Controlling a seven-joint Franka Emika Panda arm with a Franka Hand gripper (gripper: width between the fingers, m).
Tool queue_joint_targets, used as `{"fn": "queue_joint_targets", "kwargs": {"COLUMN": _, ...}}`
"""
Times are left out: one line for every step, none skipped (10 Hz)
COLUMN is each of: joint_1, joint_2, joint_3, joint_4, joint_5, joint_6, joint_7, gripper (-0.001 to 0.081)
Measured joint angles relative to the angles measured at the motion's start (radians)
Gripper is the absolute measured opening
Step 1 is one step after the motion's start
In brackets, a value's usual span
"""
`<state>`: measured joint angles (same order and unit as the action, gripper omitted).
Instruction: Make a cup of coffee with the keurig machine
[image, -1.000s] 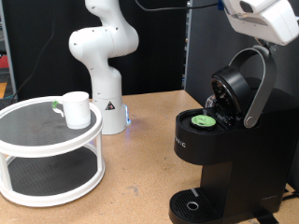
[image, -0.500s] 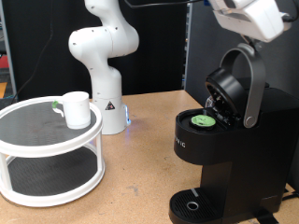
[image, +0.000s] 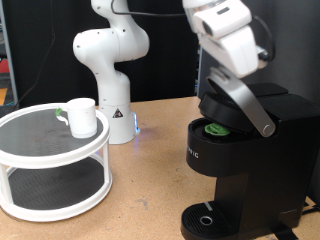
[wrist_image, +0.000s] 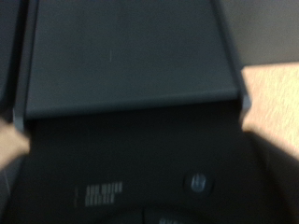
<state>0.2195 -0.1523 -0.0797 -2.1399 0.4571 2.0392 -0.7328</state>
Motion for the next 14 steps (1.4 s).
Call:
{"fn": "queue_joint_targets", "kwargs": {"joint_1": -0.009, "joint_2": 0.001, "joint_3": -0.007, "joint_4": -0.022, "joint_5": -0.006, "joint_6": 0.013, "joint_7": -0.023, "gripper": 0.0002}}
{"fn": "queue_joint_targets", "kwargs": {"joint_1": -0.015, "joint_2": 0.002, "joint_3": -0.015, "joint_4": -0.038, "joint_5": -0.006, "joint_6": 0.022, "joint_7": -0.045, "gripper": 0.0002}}
{"fn": "queue_joint_targets", "kwargs": {"joint_1": -0.022, "joint_2": 0.002, "joint_3": -0.021, "joint_4": -0.051, "joint_5": -0.006, "joint_6": 0.03, "joint_7": -0.065, "gripper": 0.0002}}
{"fn": "queue_joint_targets", "kwargs": {"joint_1": -0.027, "joint_2": 0.003, "joint_3": -0.027, "joint_4": -0.062, "joint_5": -0.006, "joint_6": 0.038, "joint_7": -0.084, "gripper": 0.0002}}
{"fn": "queue_joint_targets", "kwargs": {"joint_1": -0.034, "joint_2": 0.003, "joint_3": -0.032, "joint_4": -0.075, "joint_5": -0.01, "joint_6": 0.049, "joint_7": -0.105, "gripper": 0.0002}}
{"fn": "queue_joint_targets", "kwargs": {"joint_1": -0.038, "joint_2": 0.003, "joint_3": -0.038, "joint_4": -0.089, "joint_5": -0.018, "joint_6": 0.057, "joint_7": -0.124, "gripper": 0.0002}}
{"fn": "queue_joint_targets", "kwargs": {"joint_1": -0.043, "joint_2": 0.003, "joint_3": -0.044, "joint_4": -0.102, "joint_5": -0.024, "joint_6": 0.065, "joint_7": -0.143, "gripper": 0.0002}}
{"fn": "queue_joint_targets", "kwargs": {"joint_1": -0.046, "joint_2": 0.003, "joint_3": -0.046, "joint_4": -0.114, "joint_5": -0.025, "joint_6": 0.078, "joint_7": -0.157, "gripper": 0.0002}}
{"fn": "queue_joint_targets", "kwargs": {"joint_1": -0.048, "joint_2": 0.003, "joint_3": -0.048, "joint_4": -0.126, "joint_5": -0.028, "joint_6": 0.089, "joint_7": -0.168, "gripper": 0.0002}}
{"fn": "queue_joint_targets", "kwargs": {"joint_1": -0.05, "joint_2": 0.003, "joint_3": -0.051, "joint_4": -0.136, "joint_5": -0.028, "joint_6": 0.096, "joint_7": -0.177, "gripper": 0.0002}}
{"fn": "queue_joint_targets", "kwargs": {"joint_1": -0.052, "joint_2": 0.002, "joint_3": -0.053, "joint_4": -0.142, "joint_5": -0.028, "joint_6": 0.102, "joint_7": -0.182, "gripper": 0.0002}}
{"fn": "queue_joint_targets", "kwargs": {"joint_1": -0.053, "joint_2": 0.002, "joint_3": -0.053, "joint_4": -0.143, "joint_5": -0.028, "joint_6": 0.107, "joint_7": -0.183, "gripper": 0.0002}}
{"fn": "queue_joint_targets", "kwargs": {"joint_1": -0.053, "joint_2": 0.002, "joint_3": -0.053, "joint_4": -0.144, "joint_5": -0.029, "joint_6": 0.109, "joint_7": -0.183, "gripper": 0.0002}}
{"fn": "queue_joint_targets", "kwargs": {"joint_1": -0.053, "joint_2": 0.001, "joint_3": -0.053, "joint_4": -0.144, "joint_5": -0.029, "joint_6": 0.11, "joint_7": -0.183, "gripper": 0.0002}}
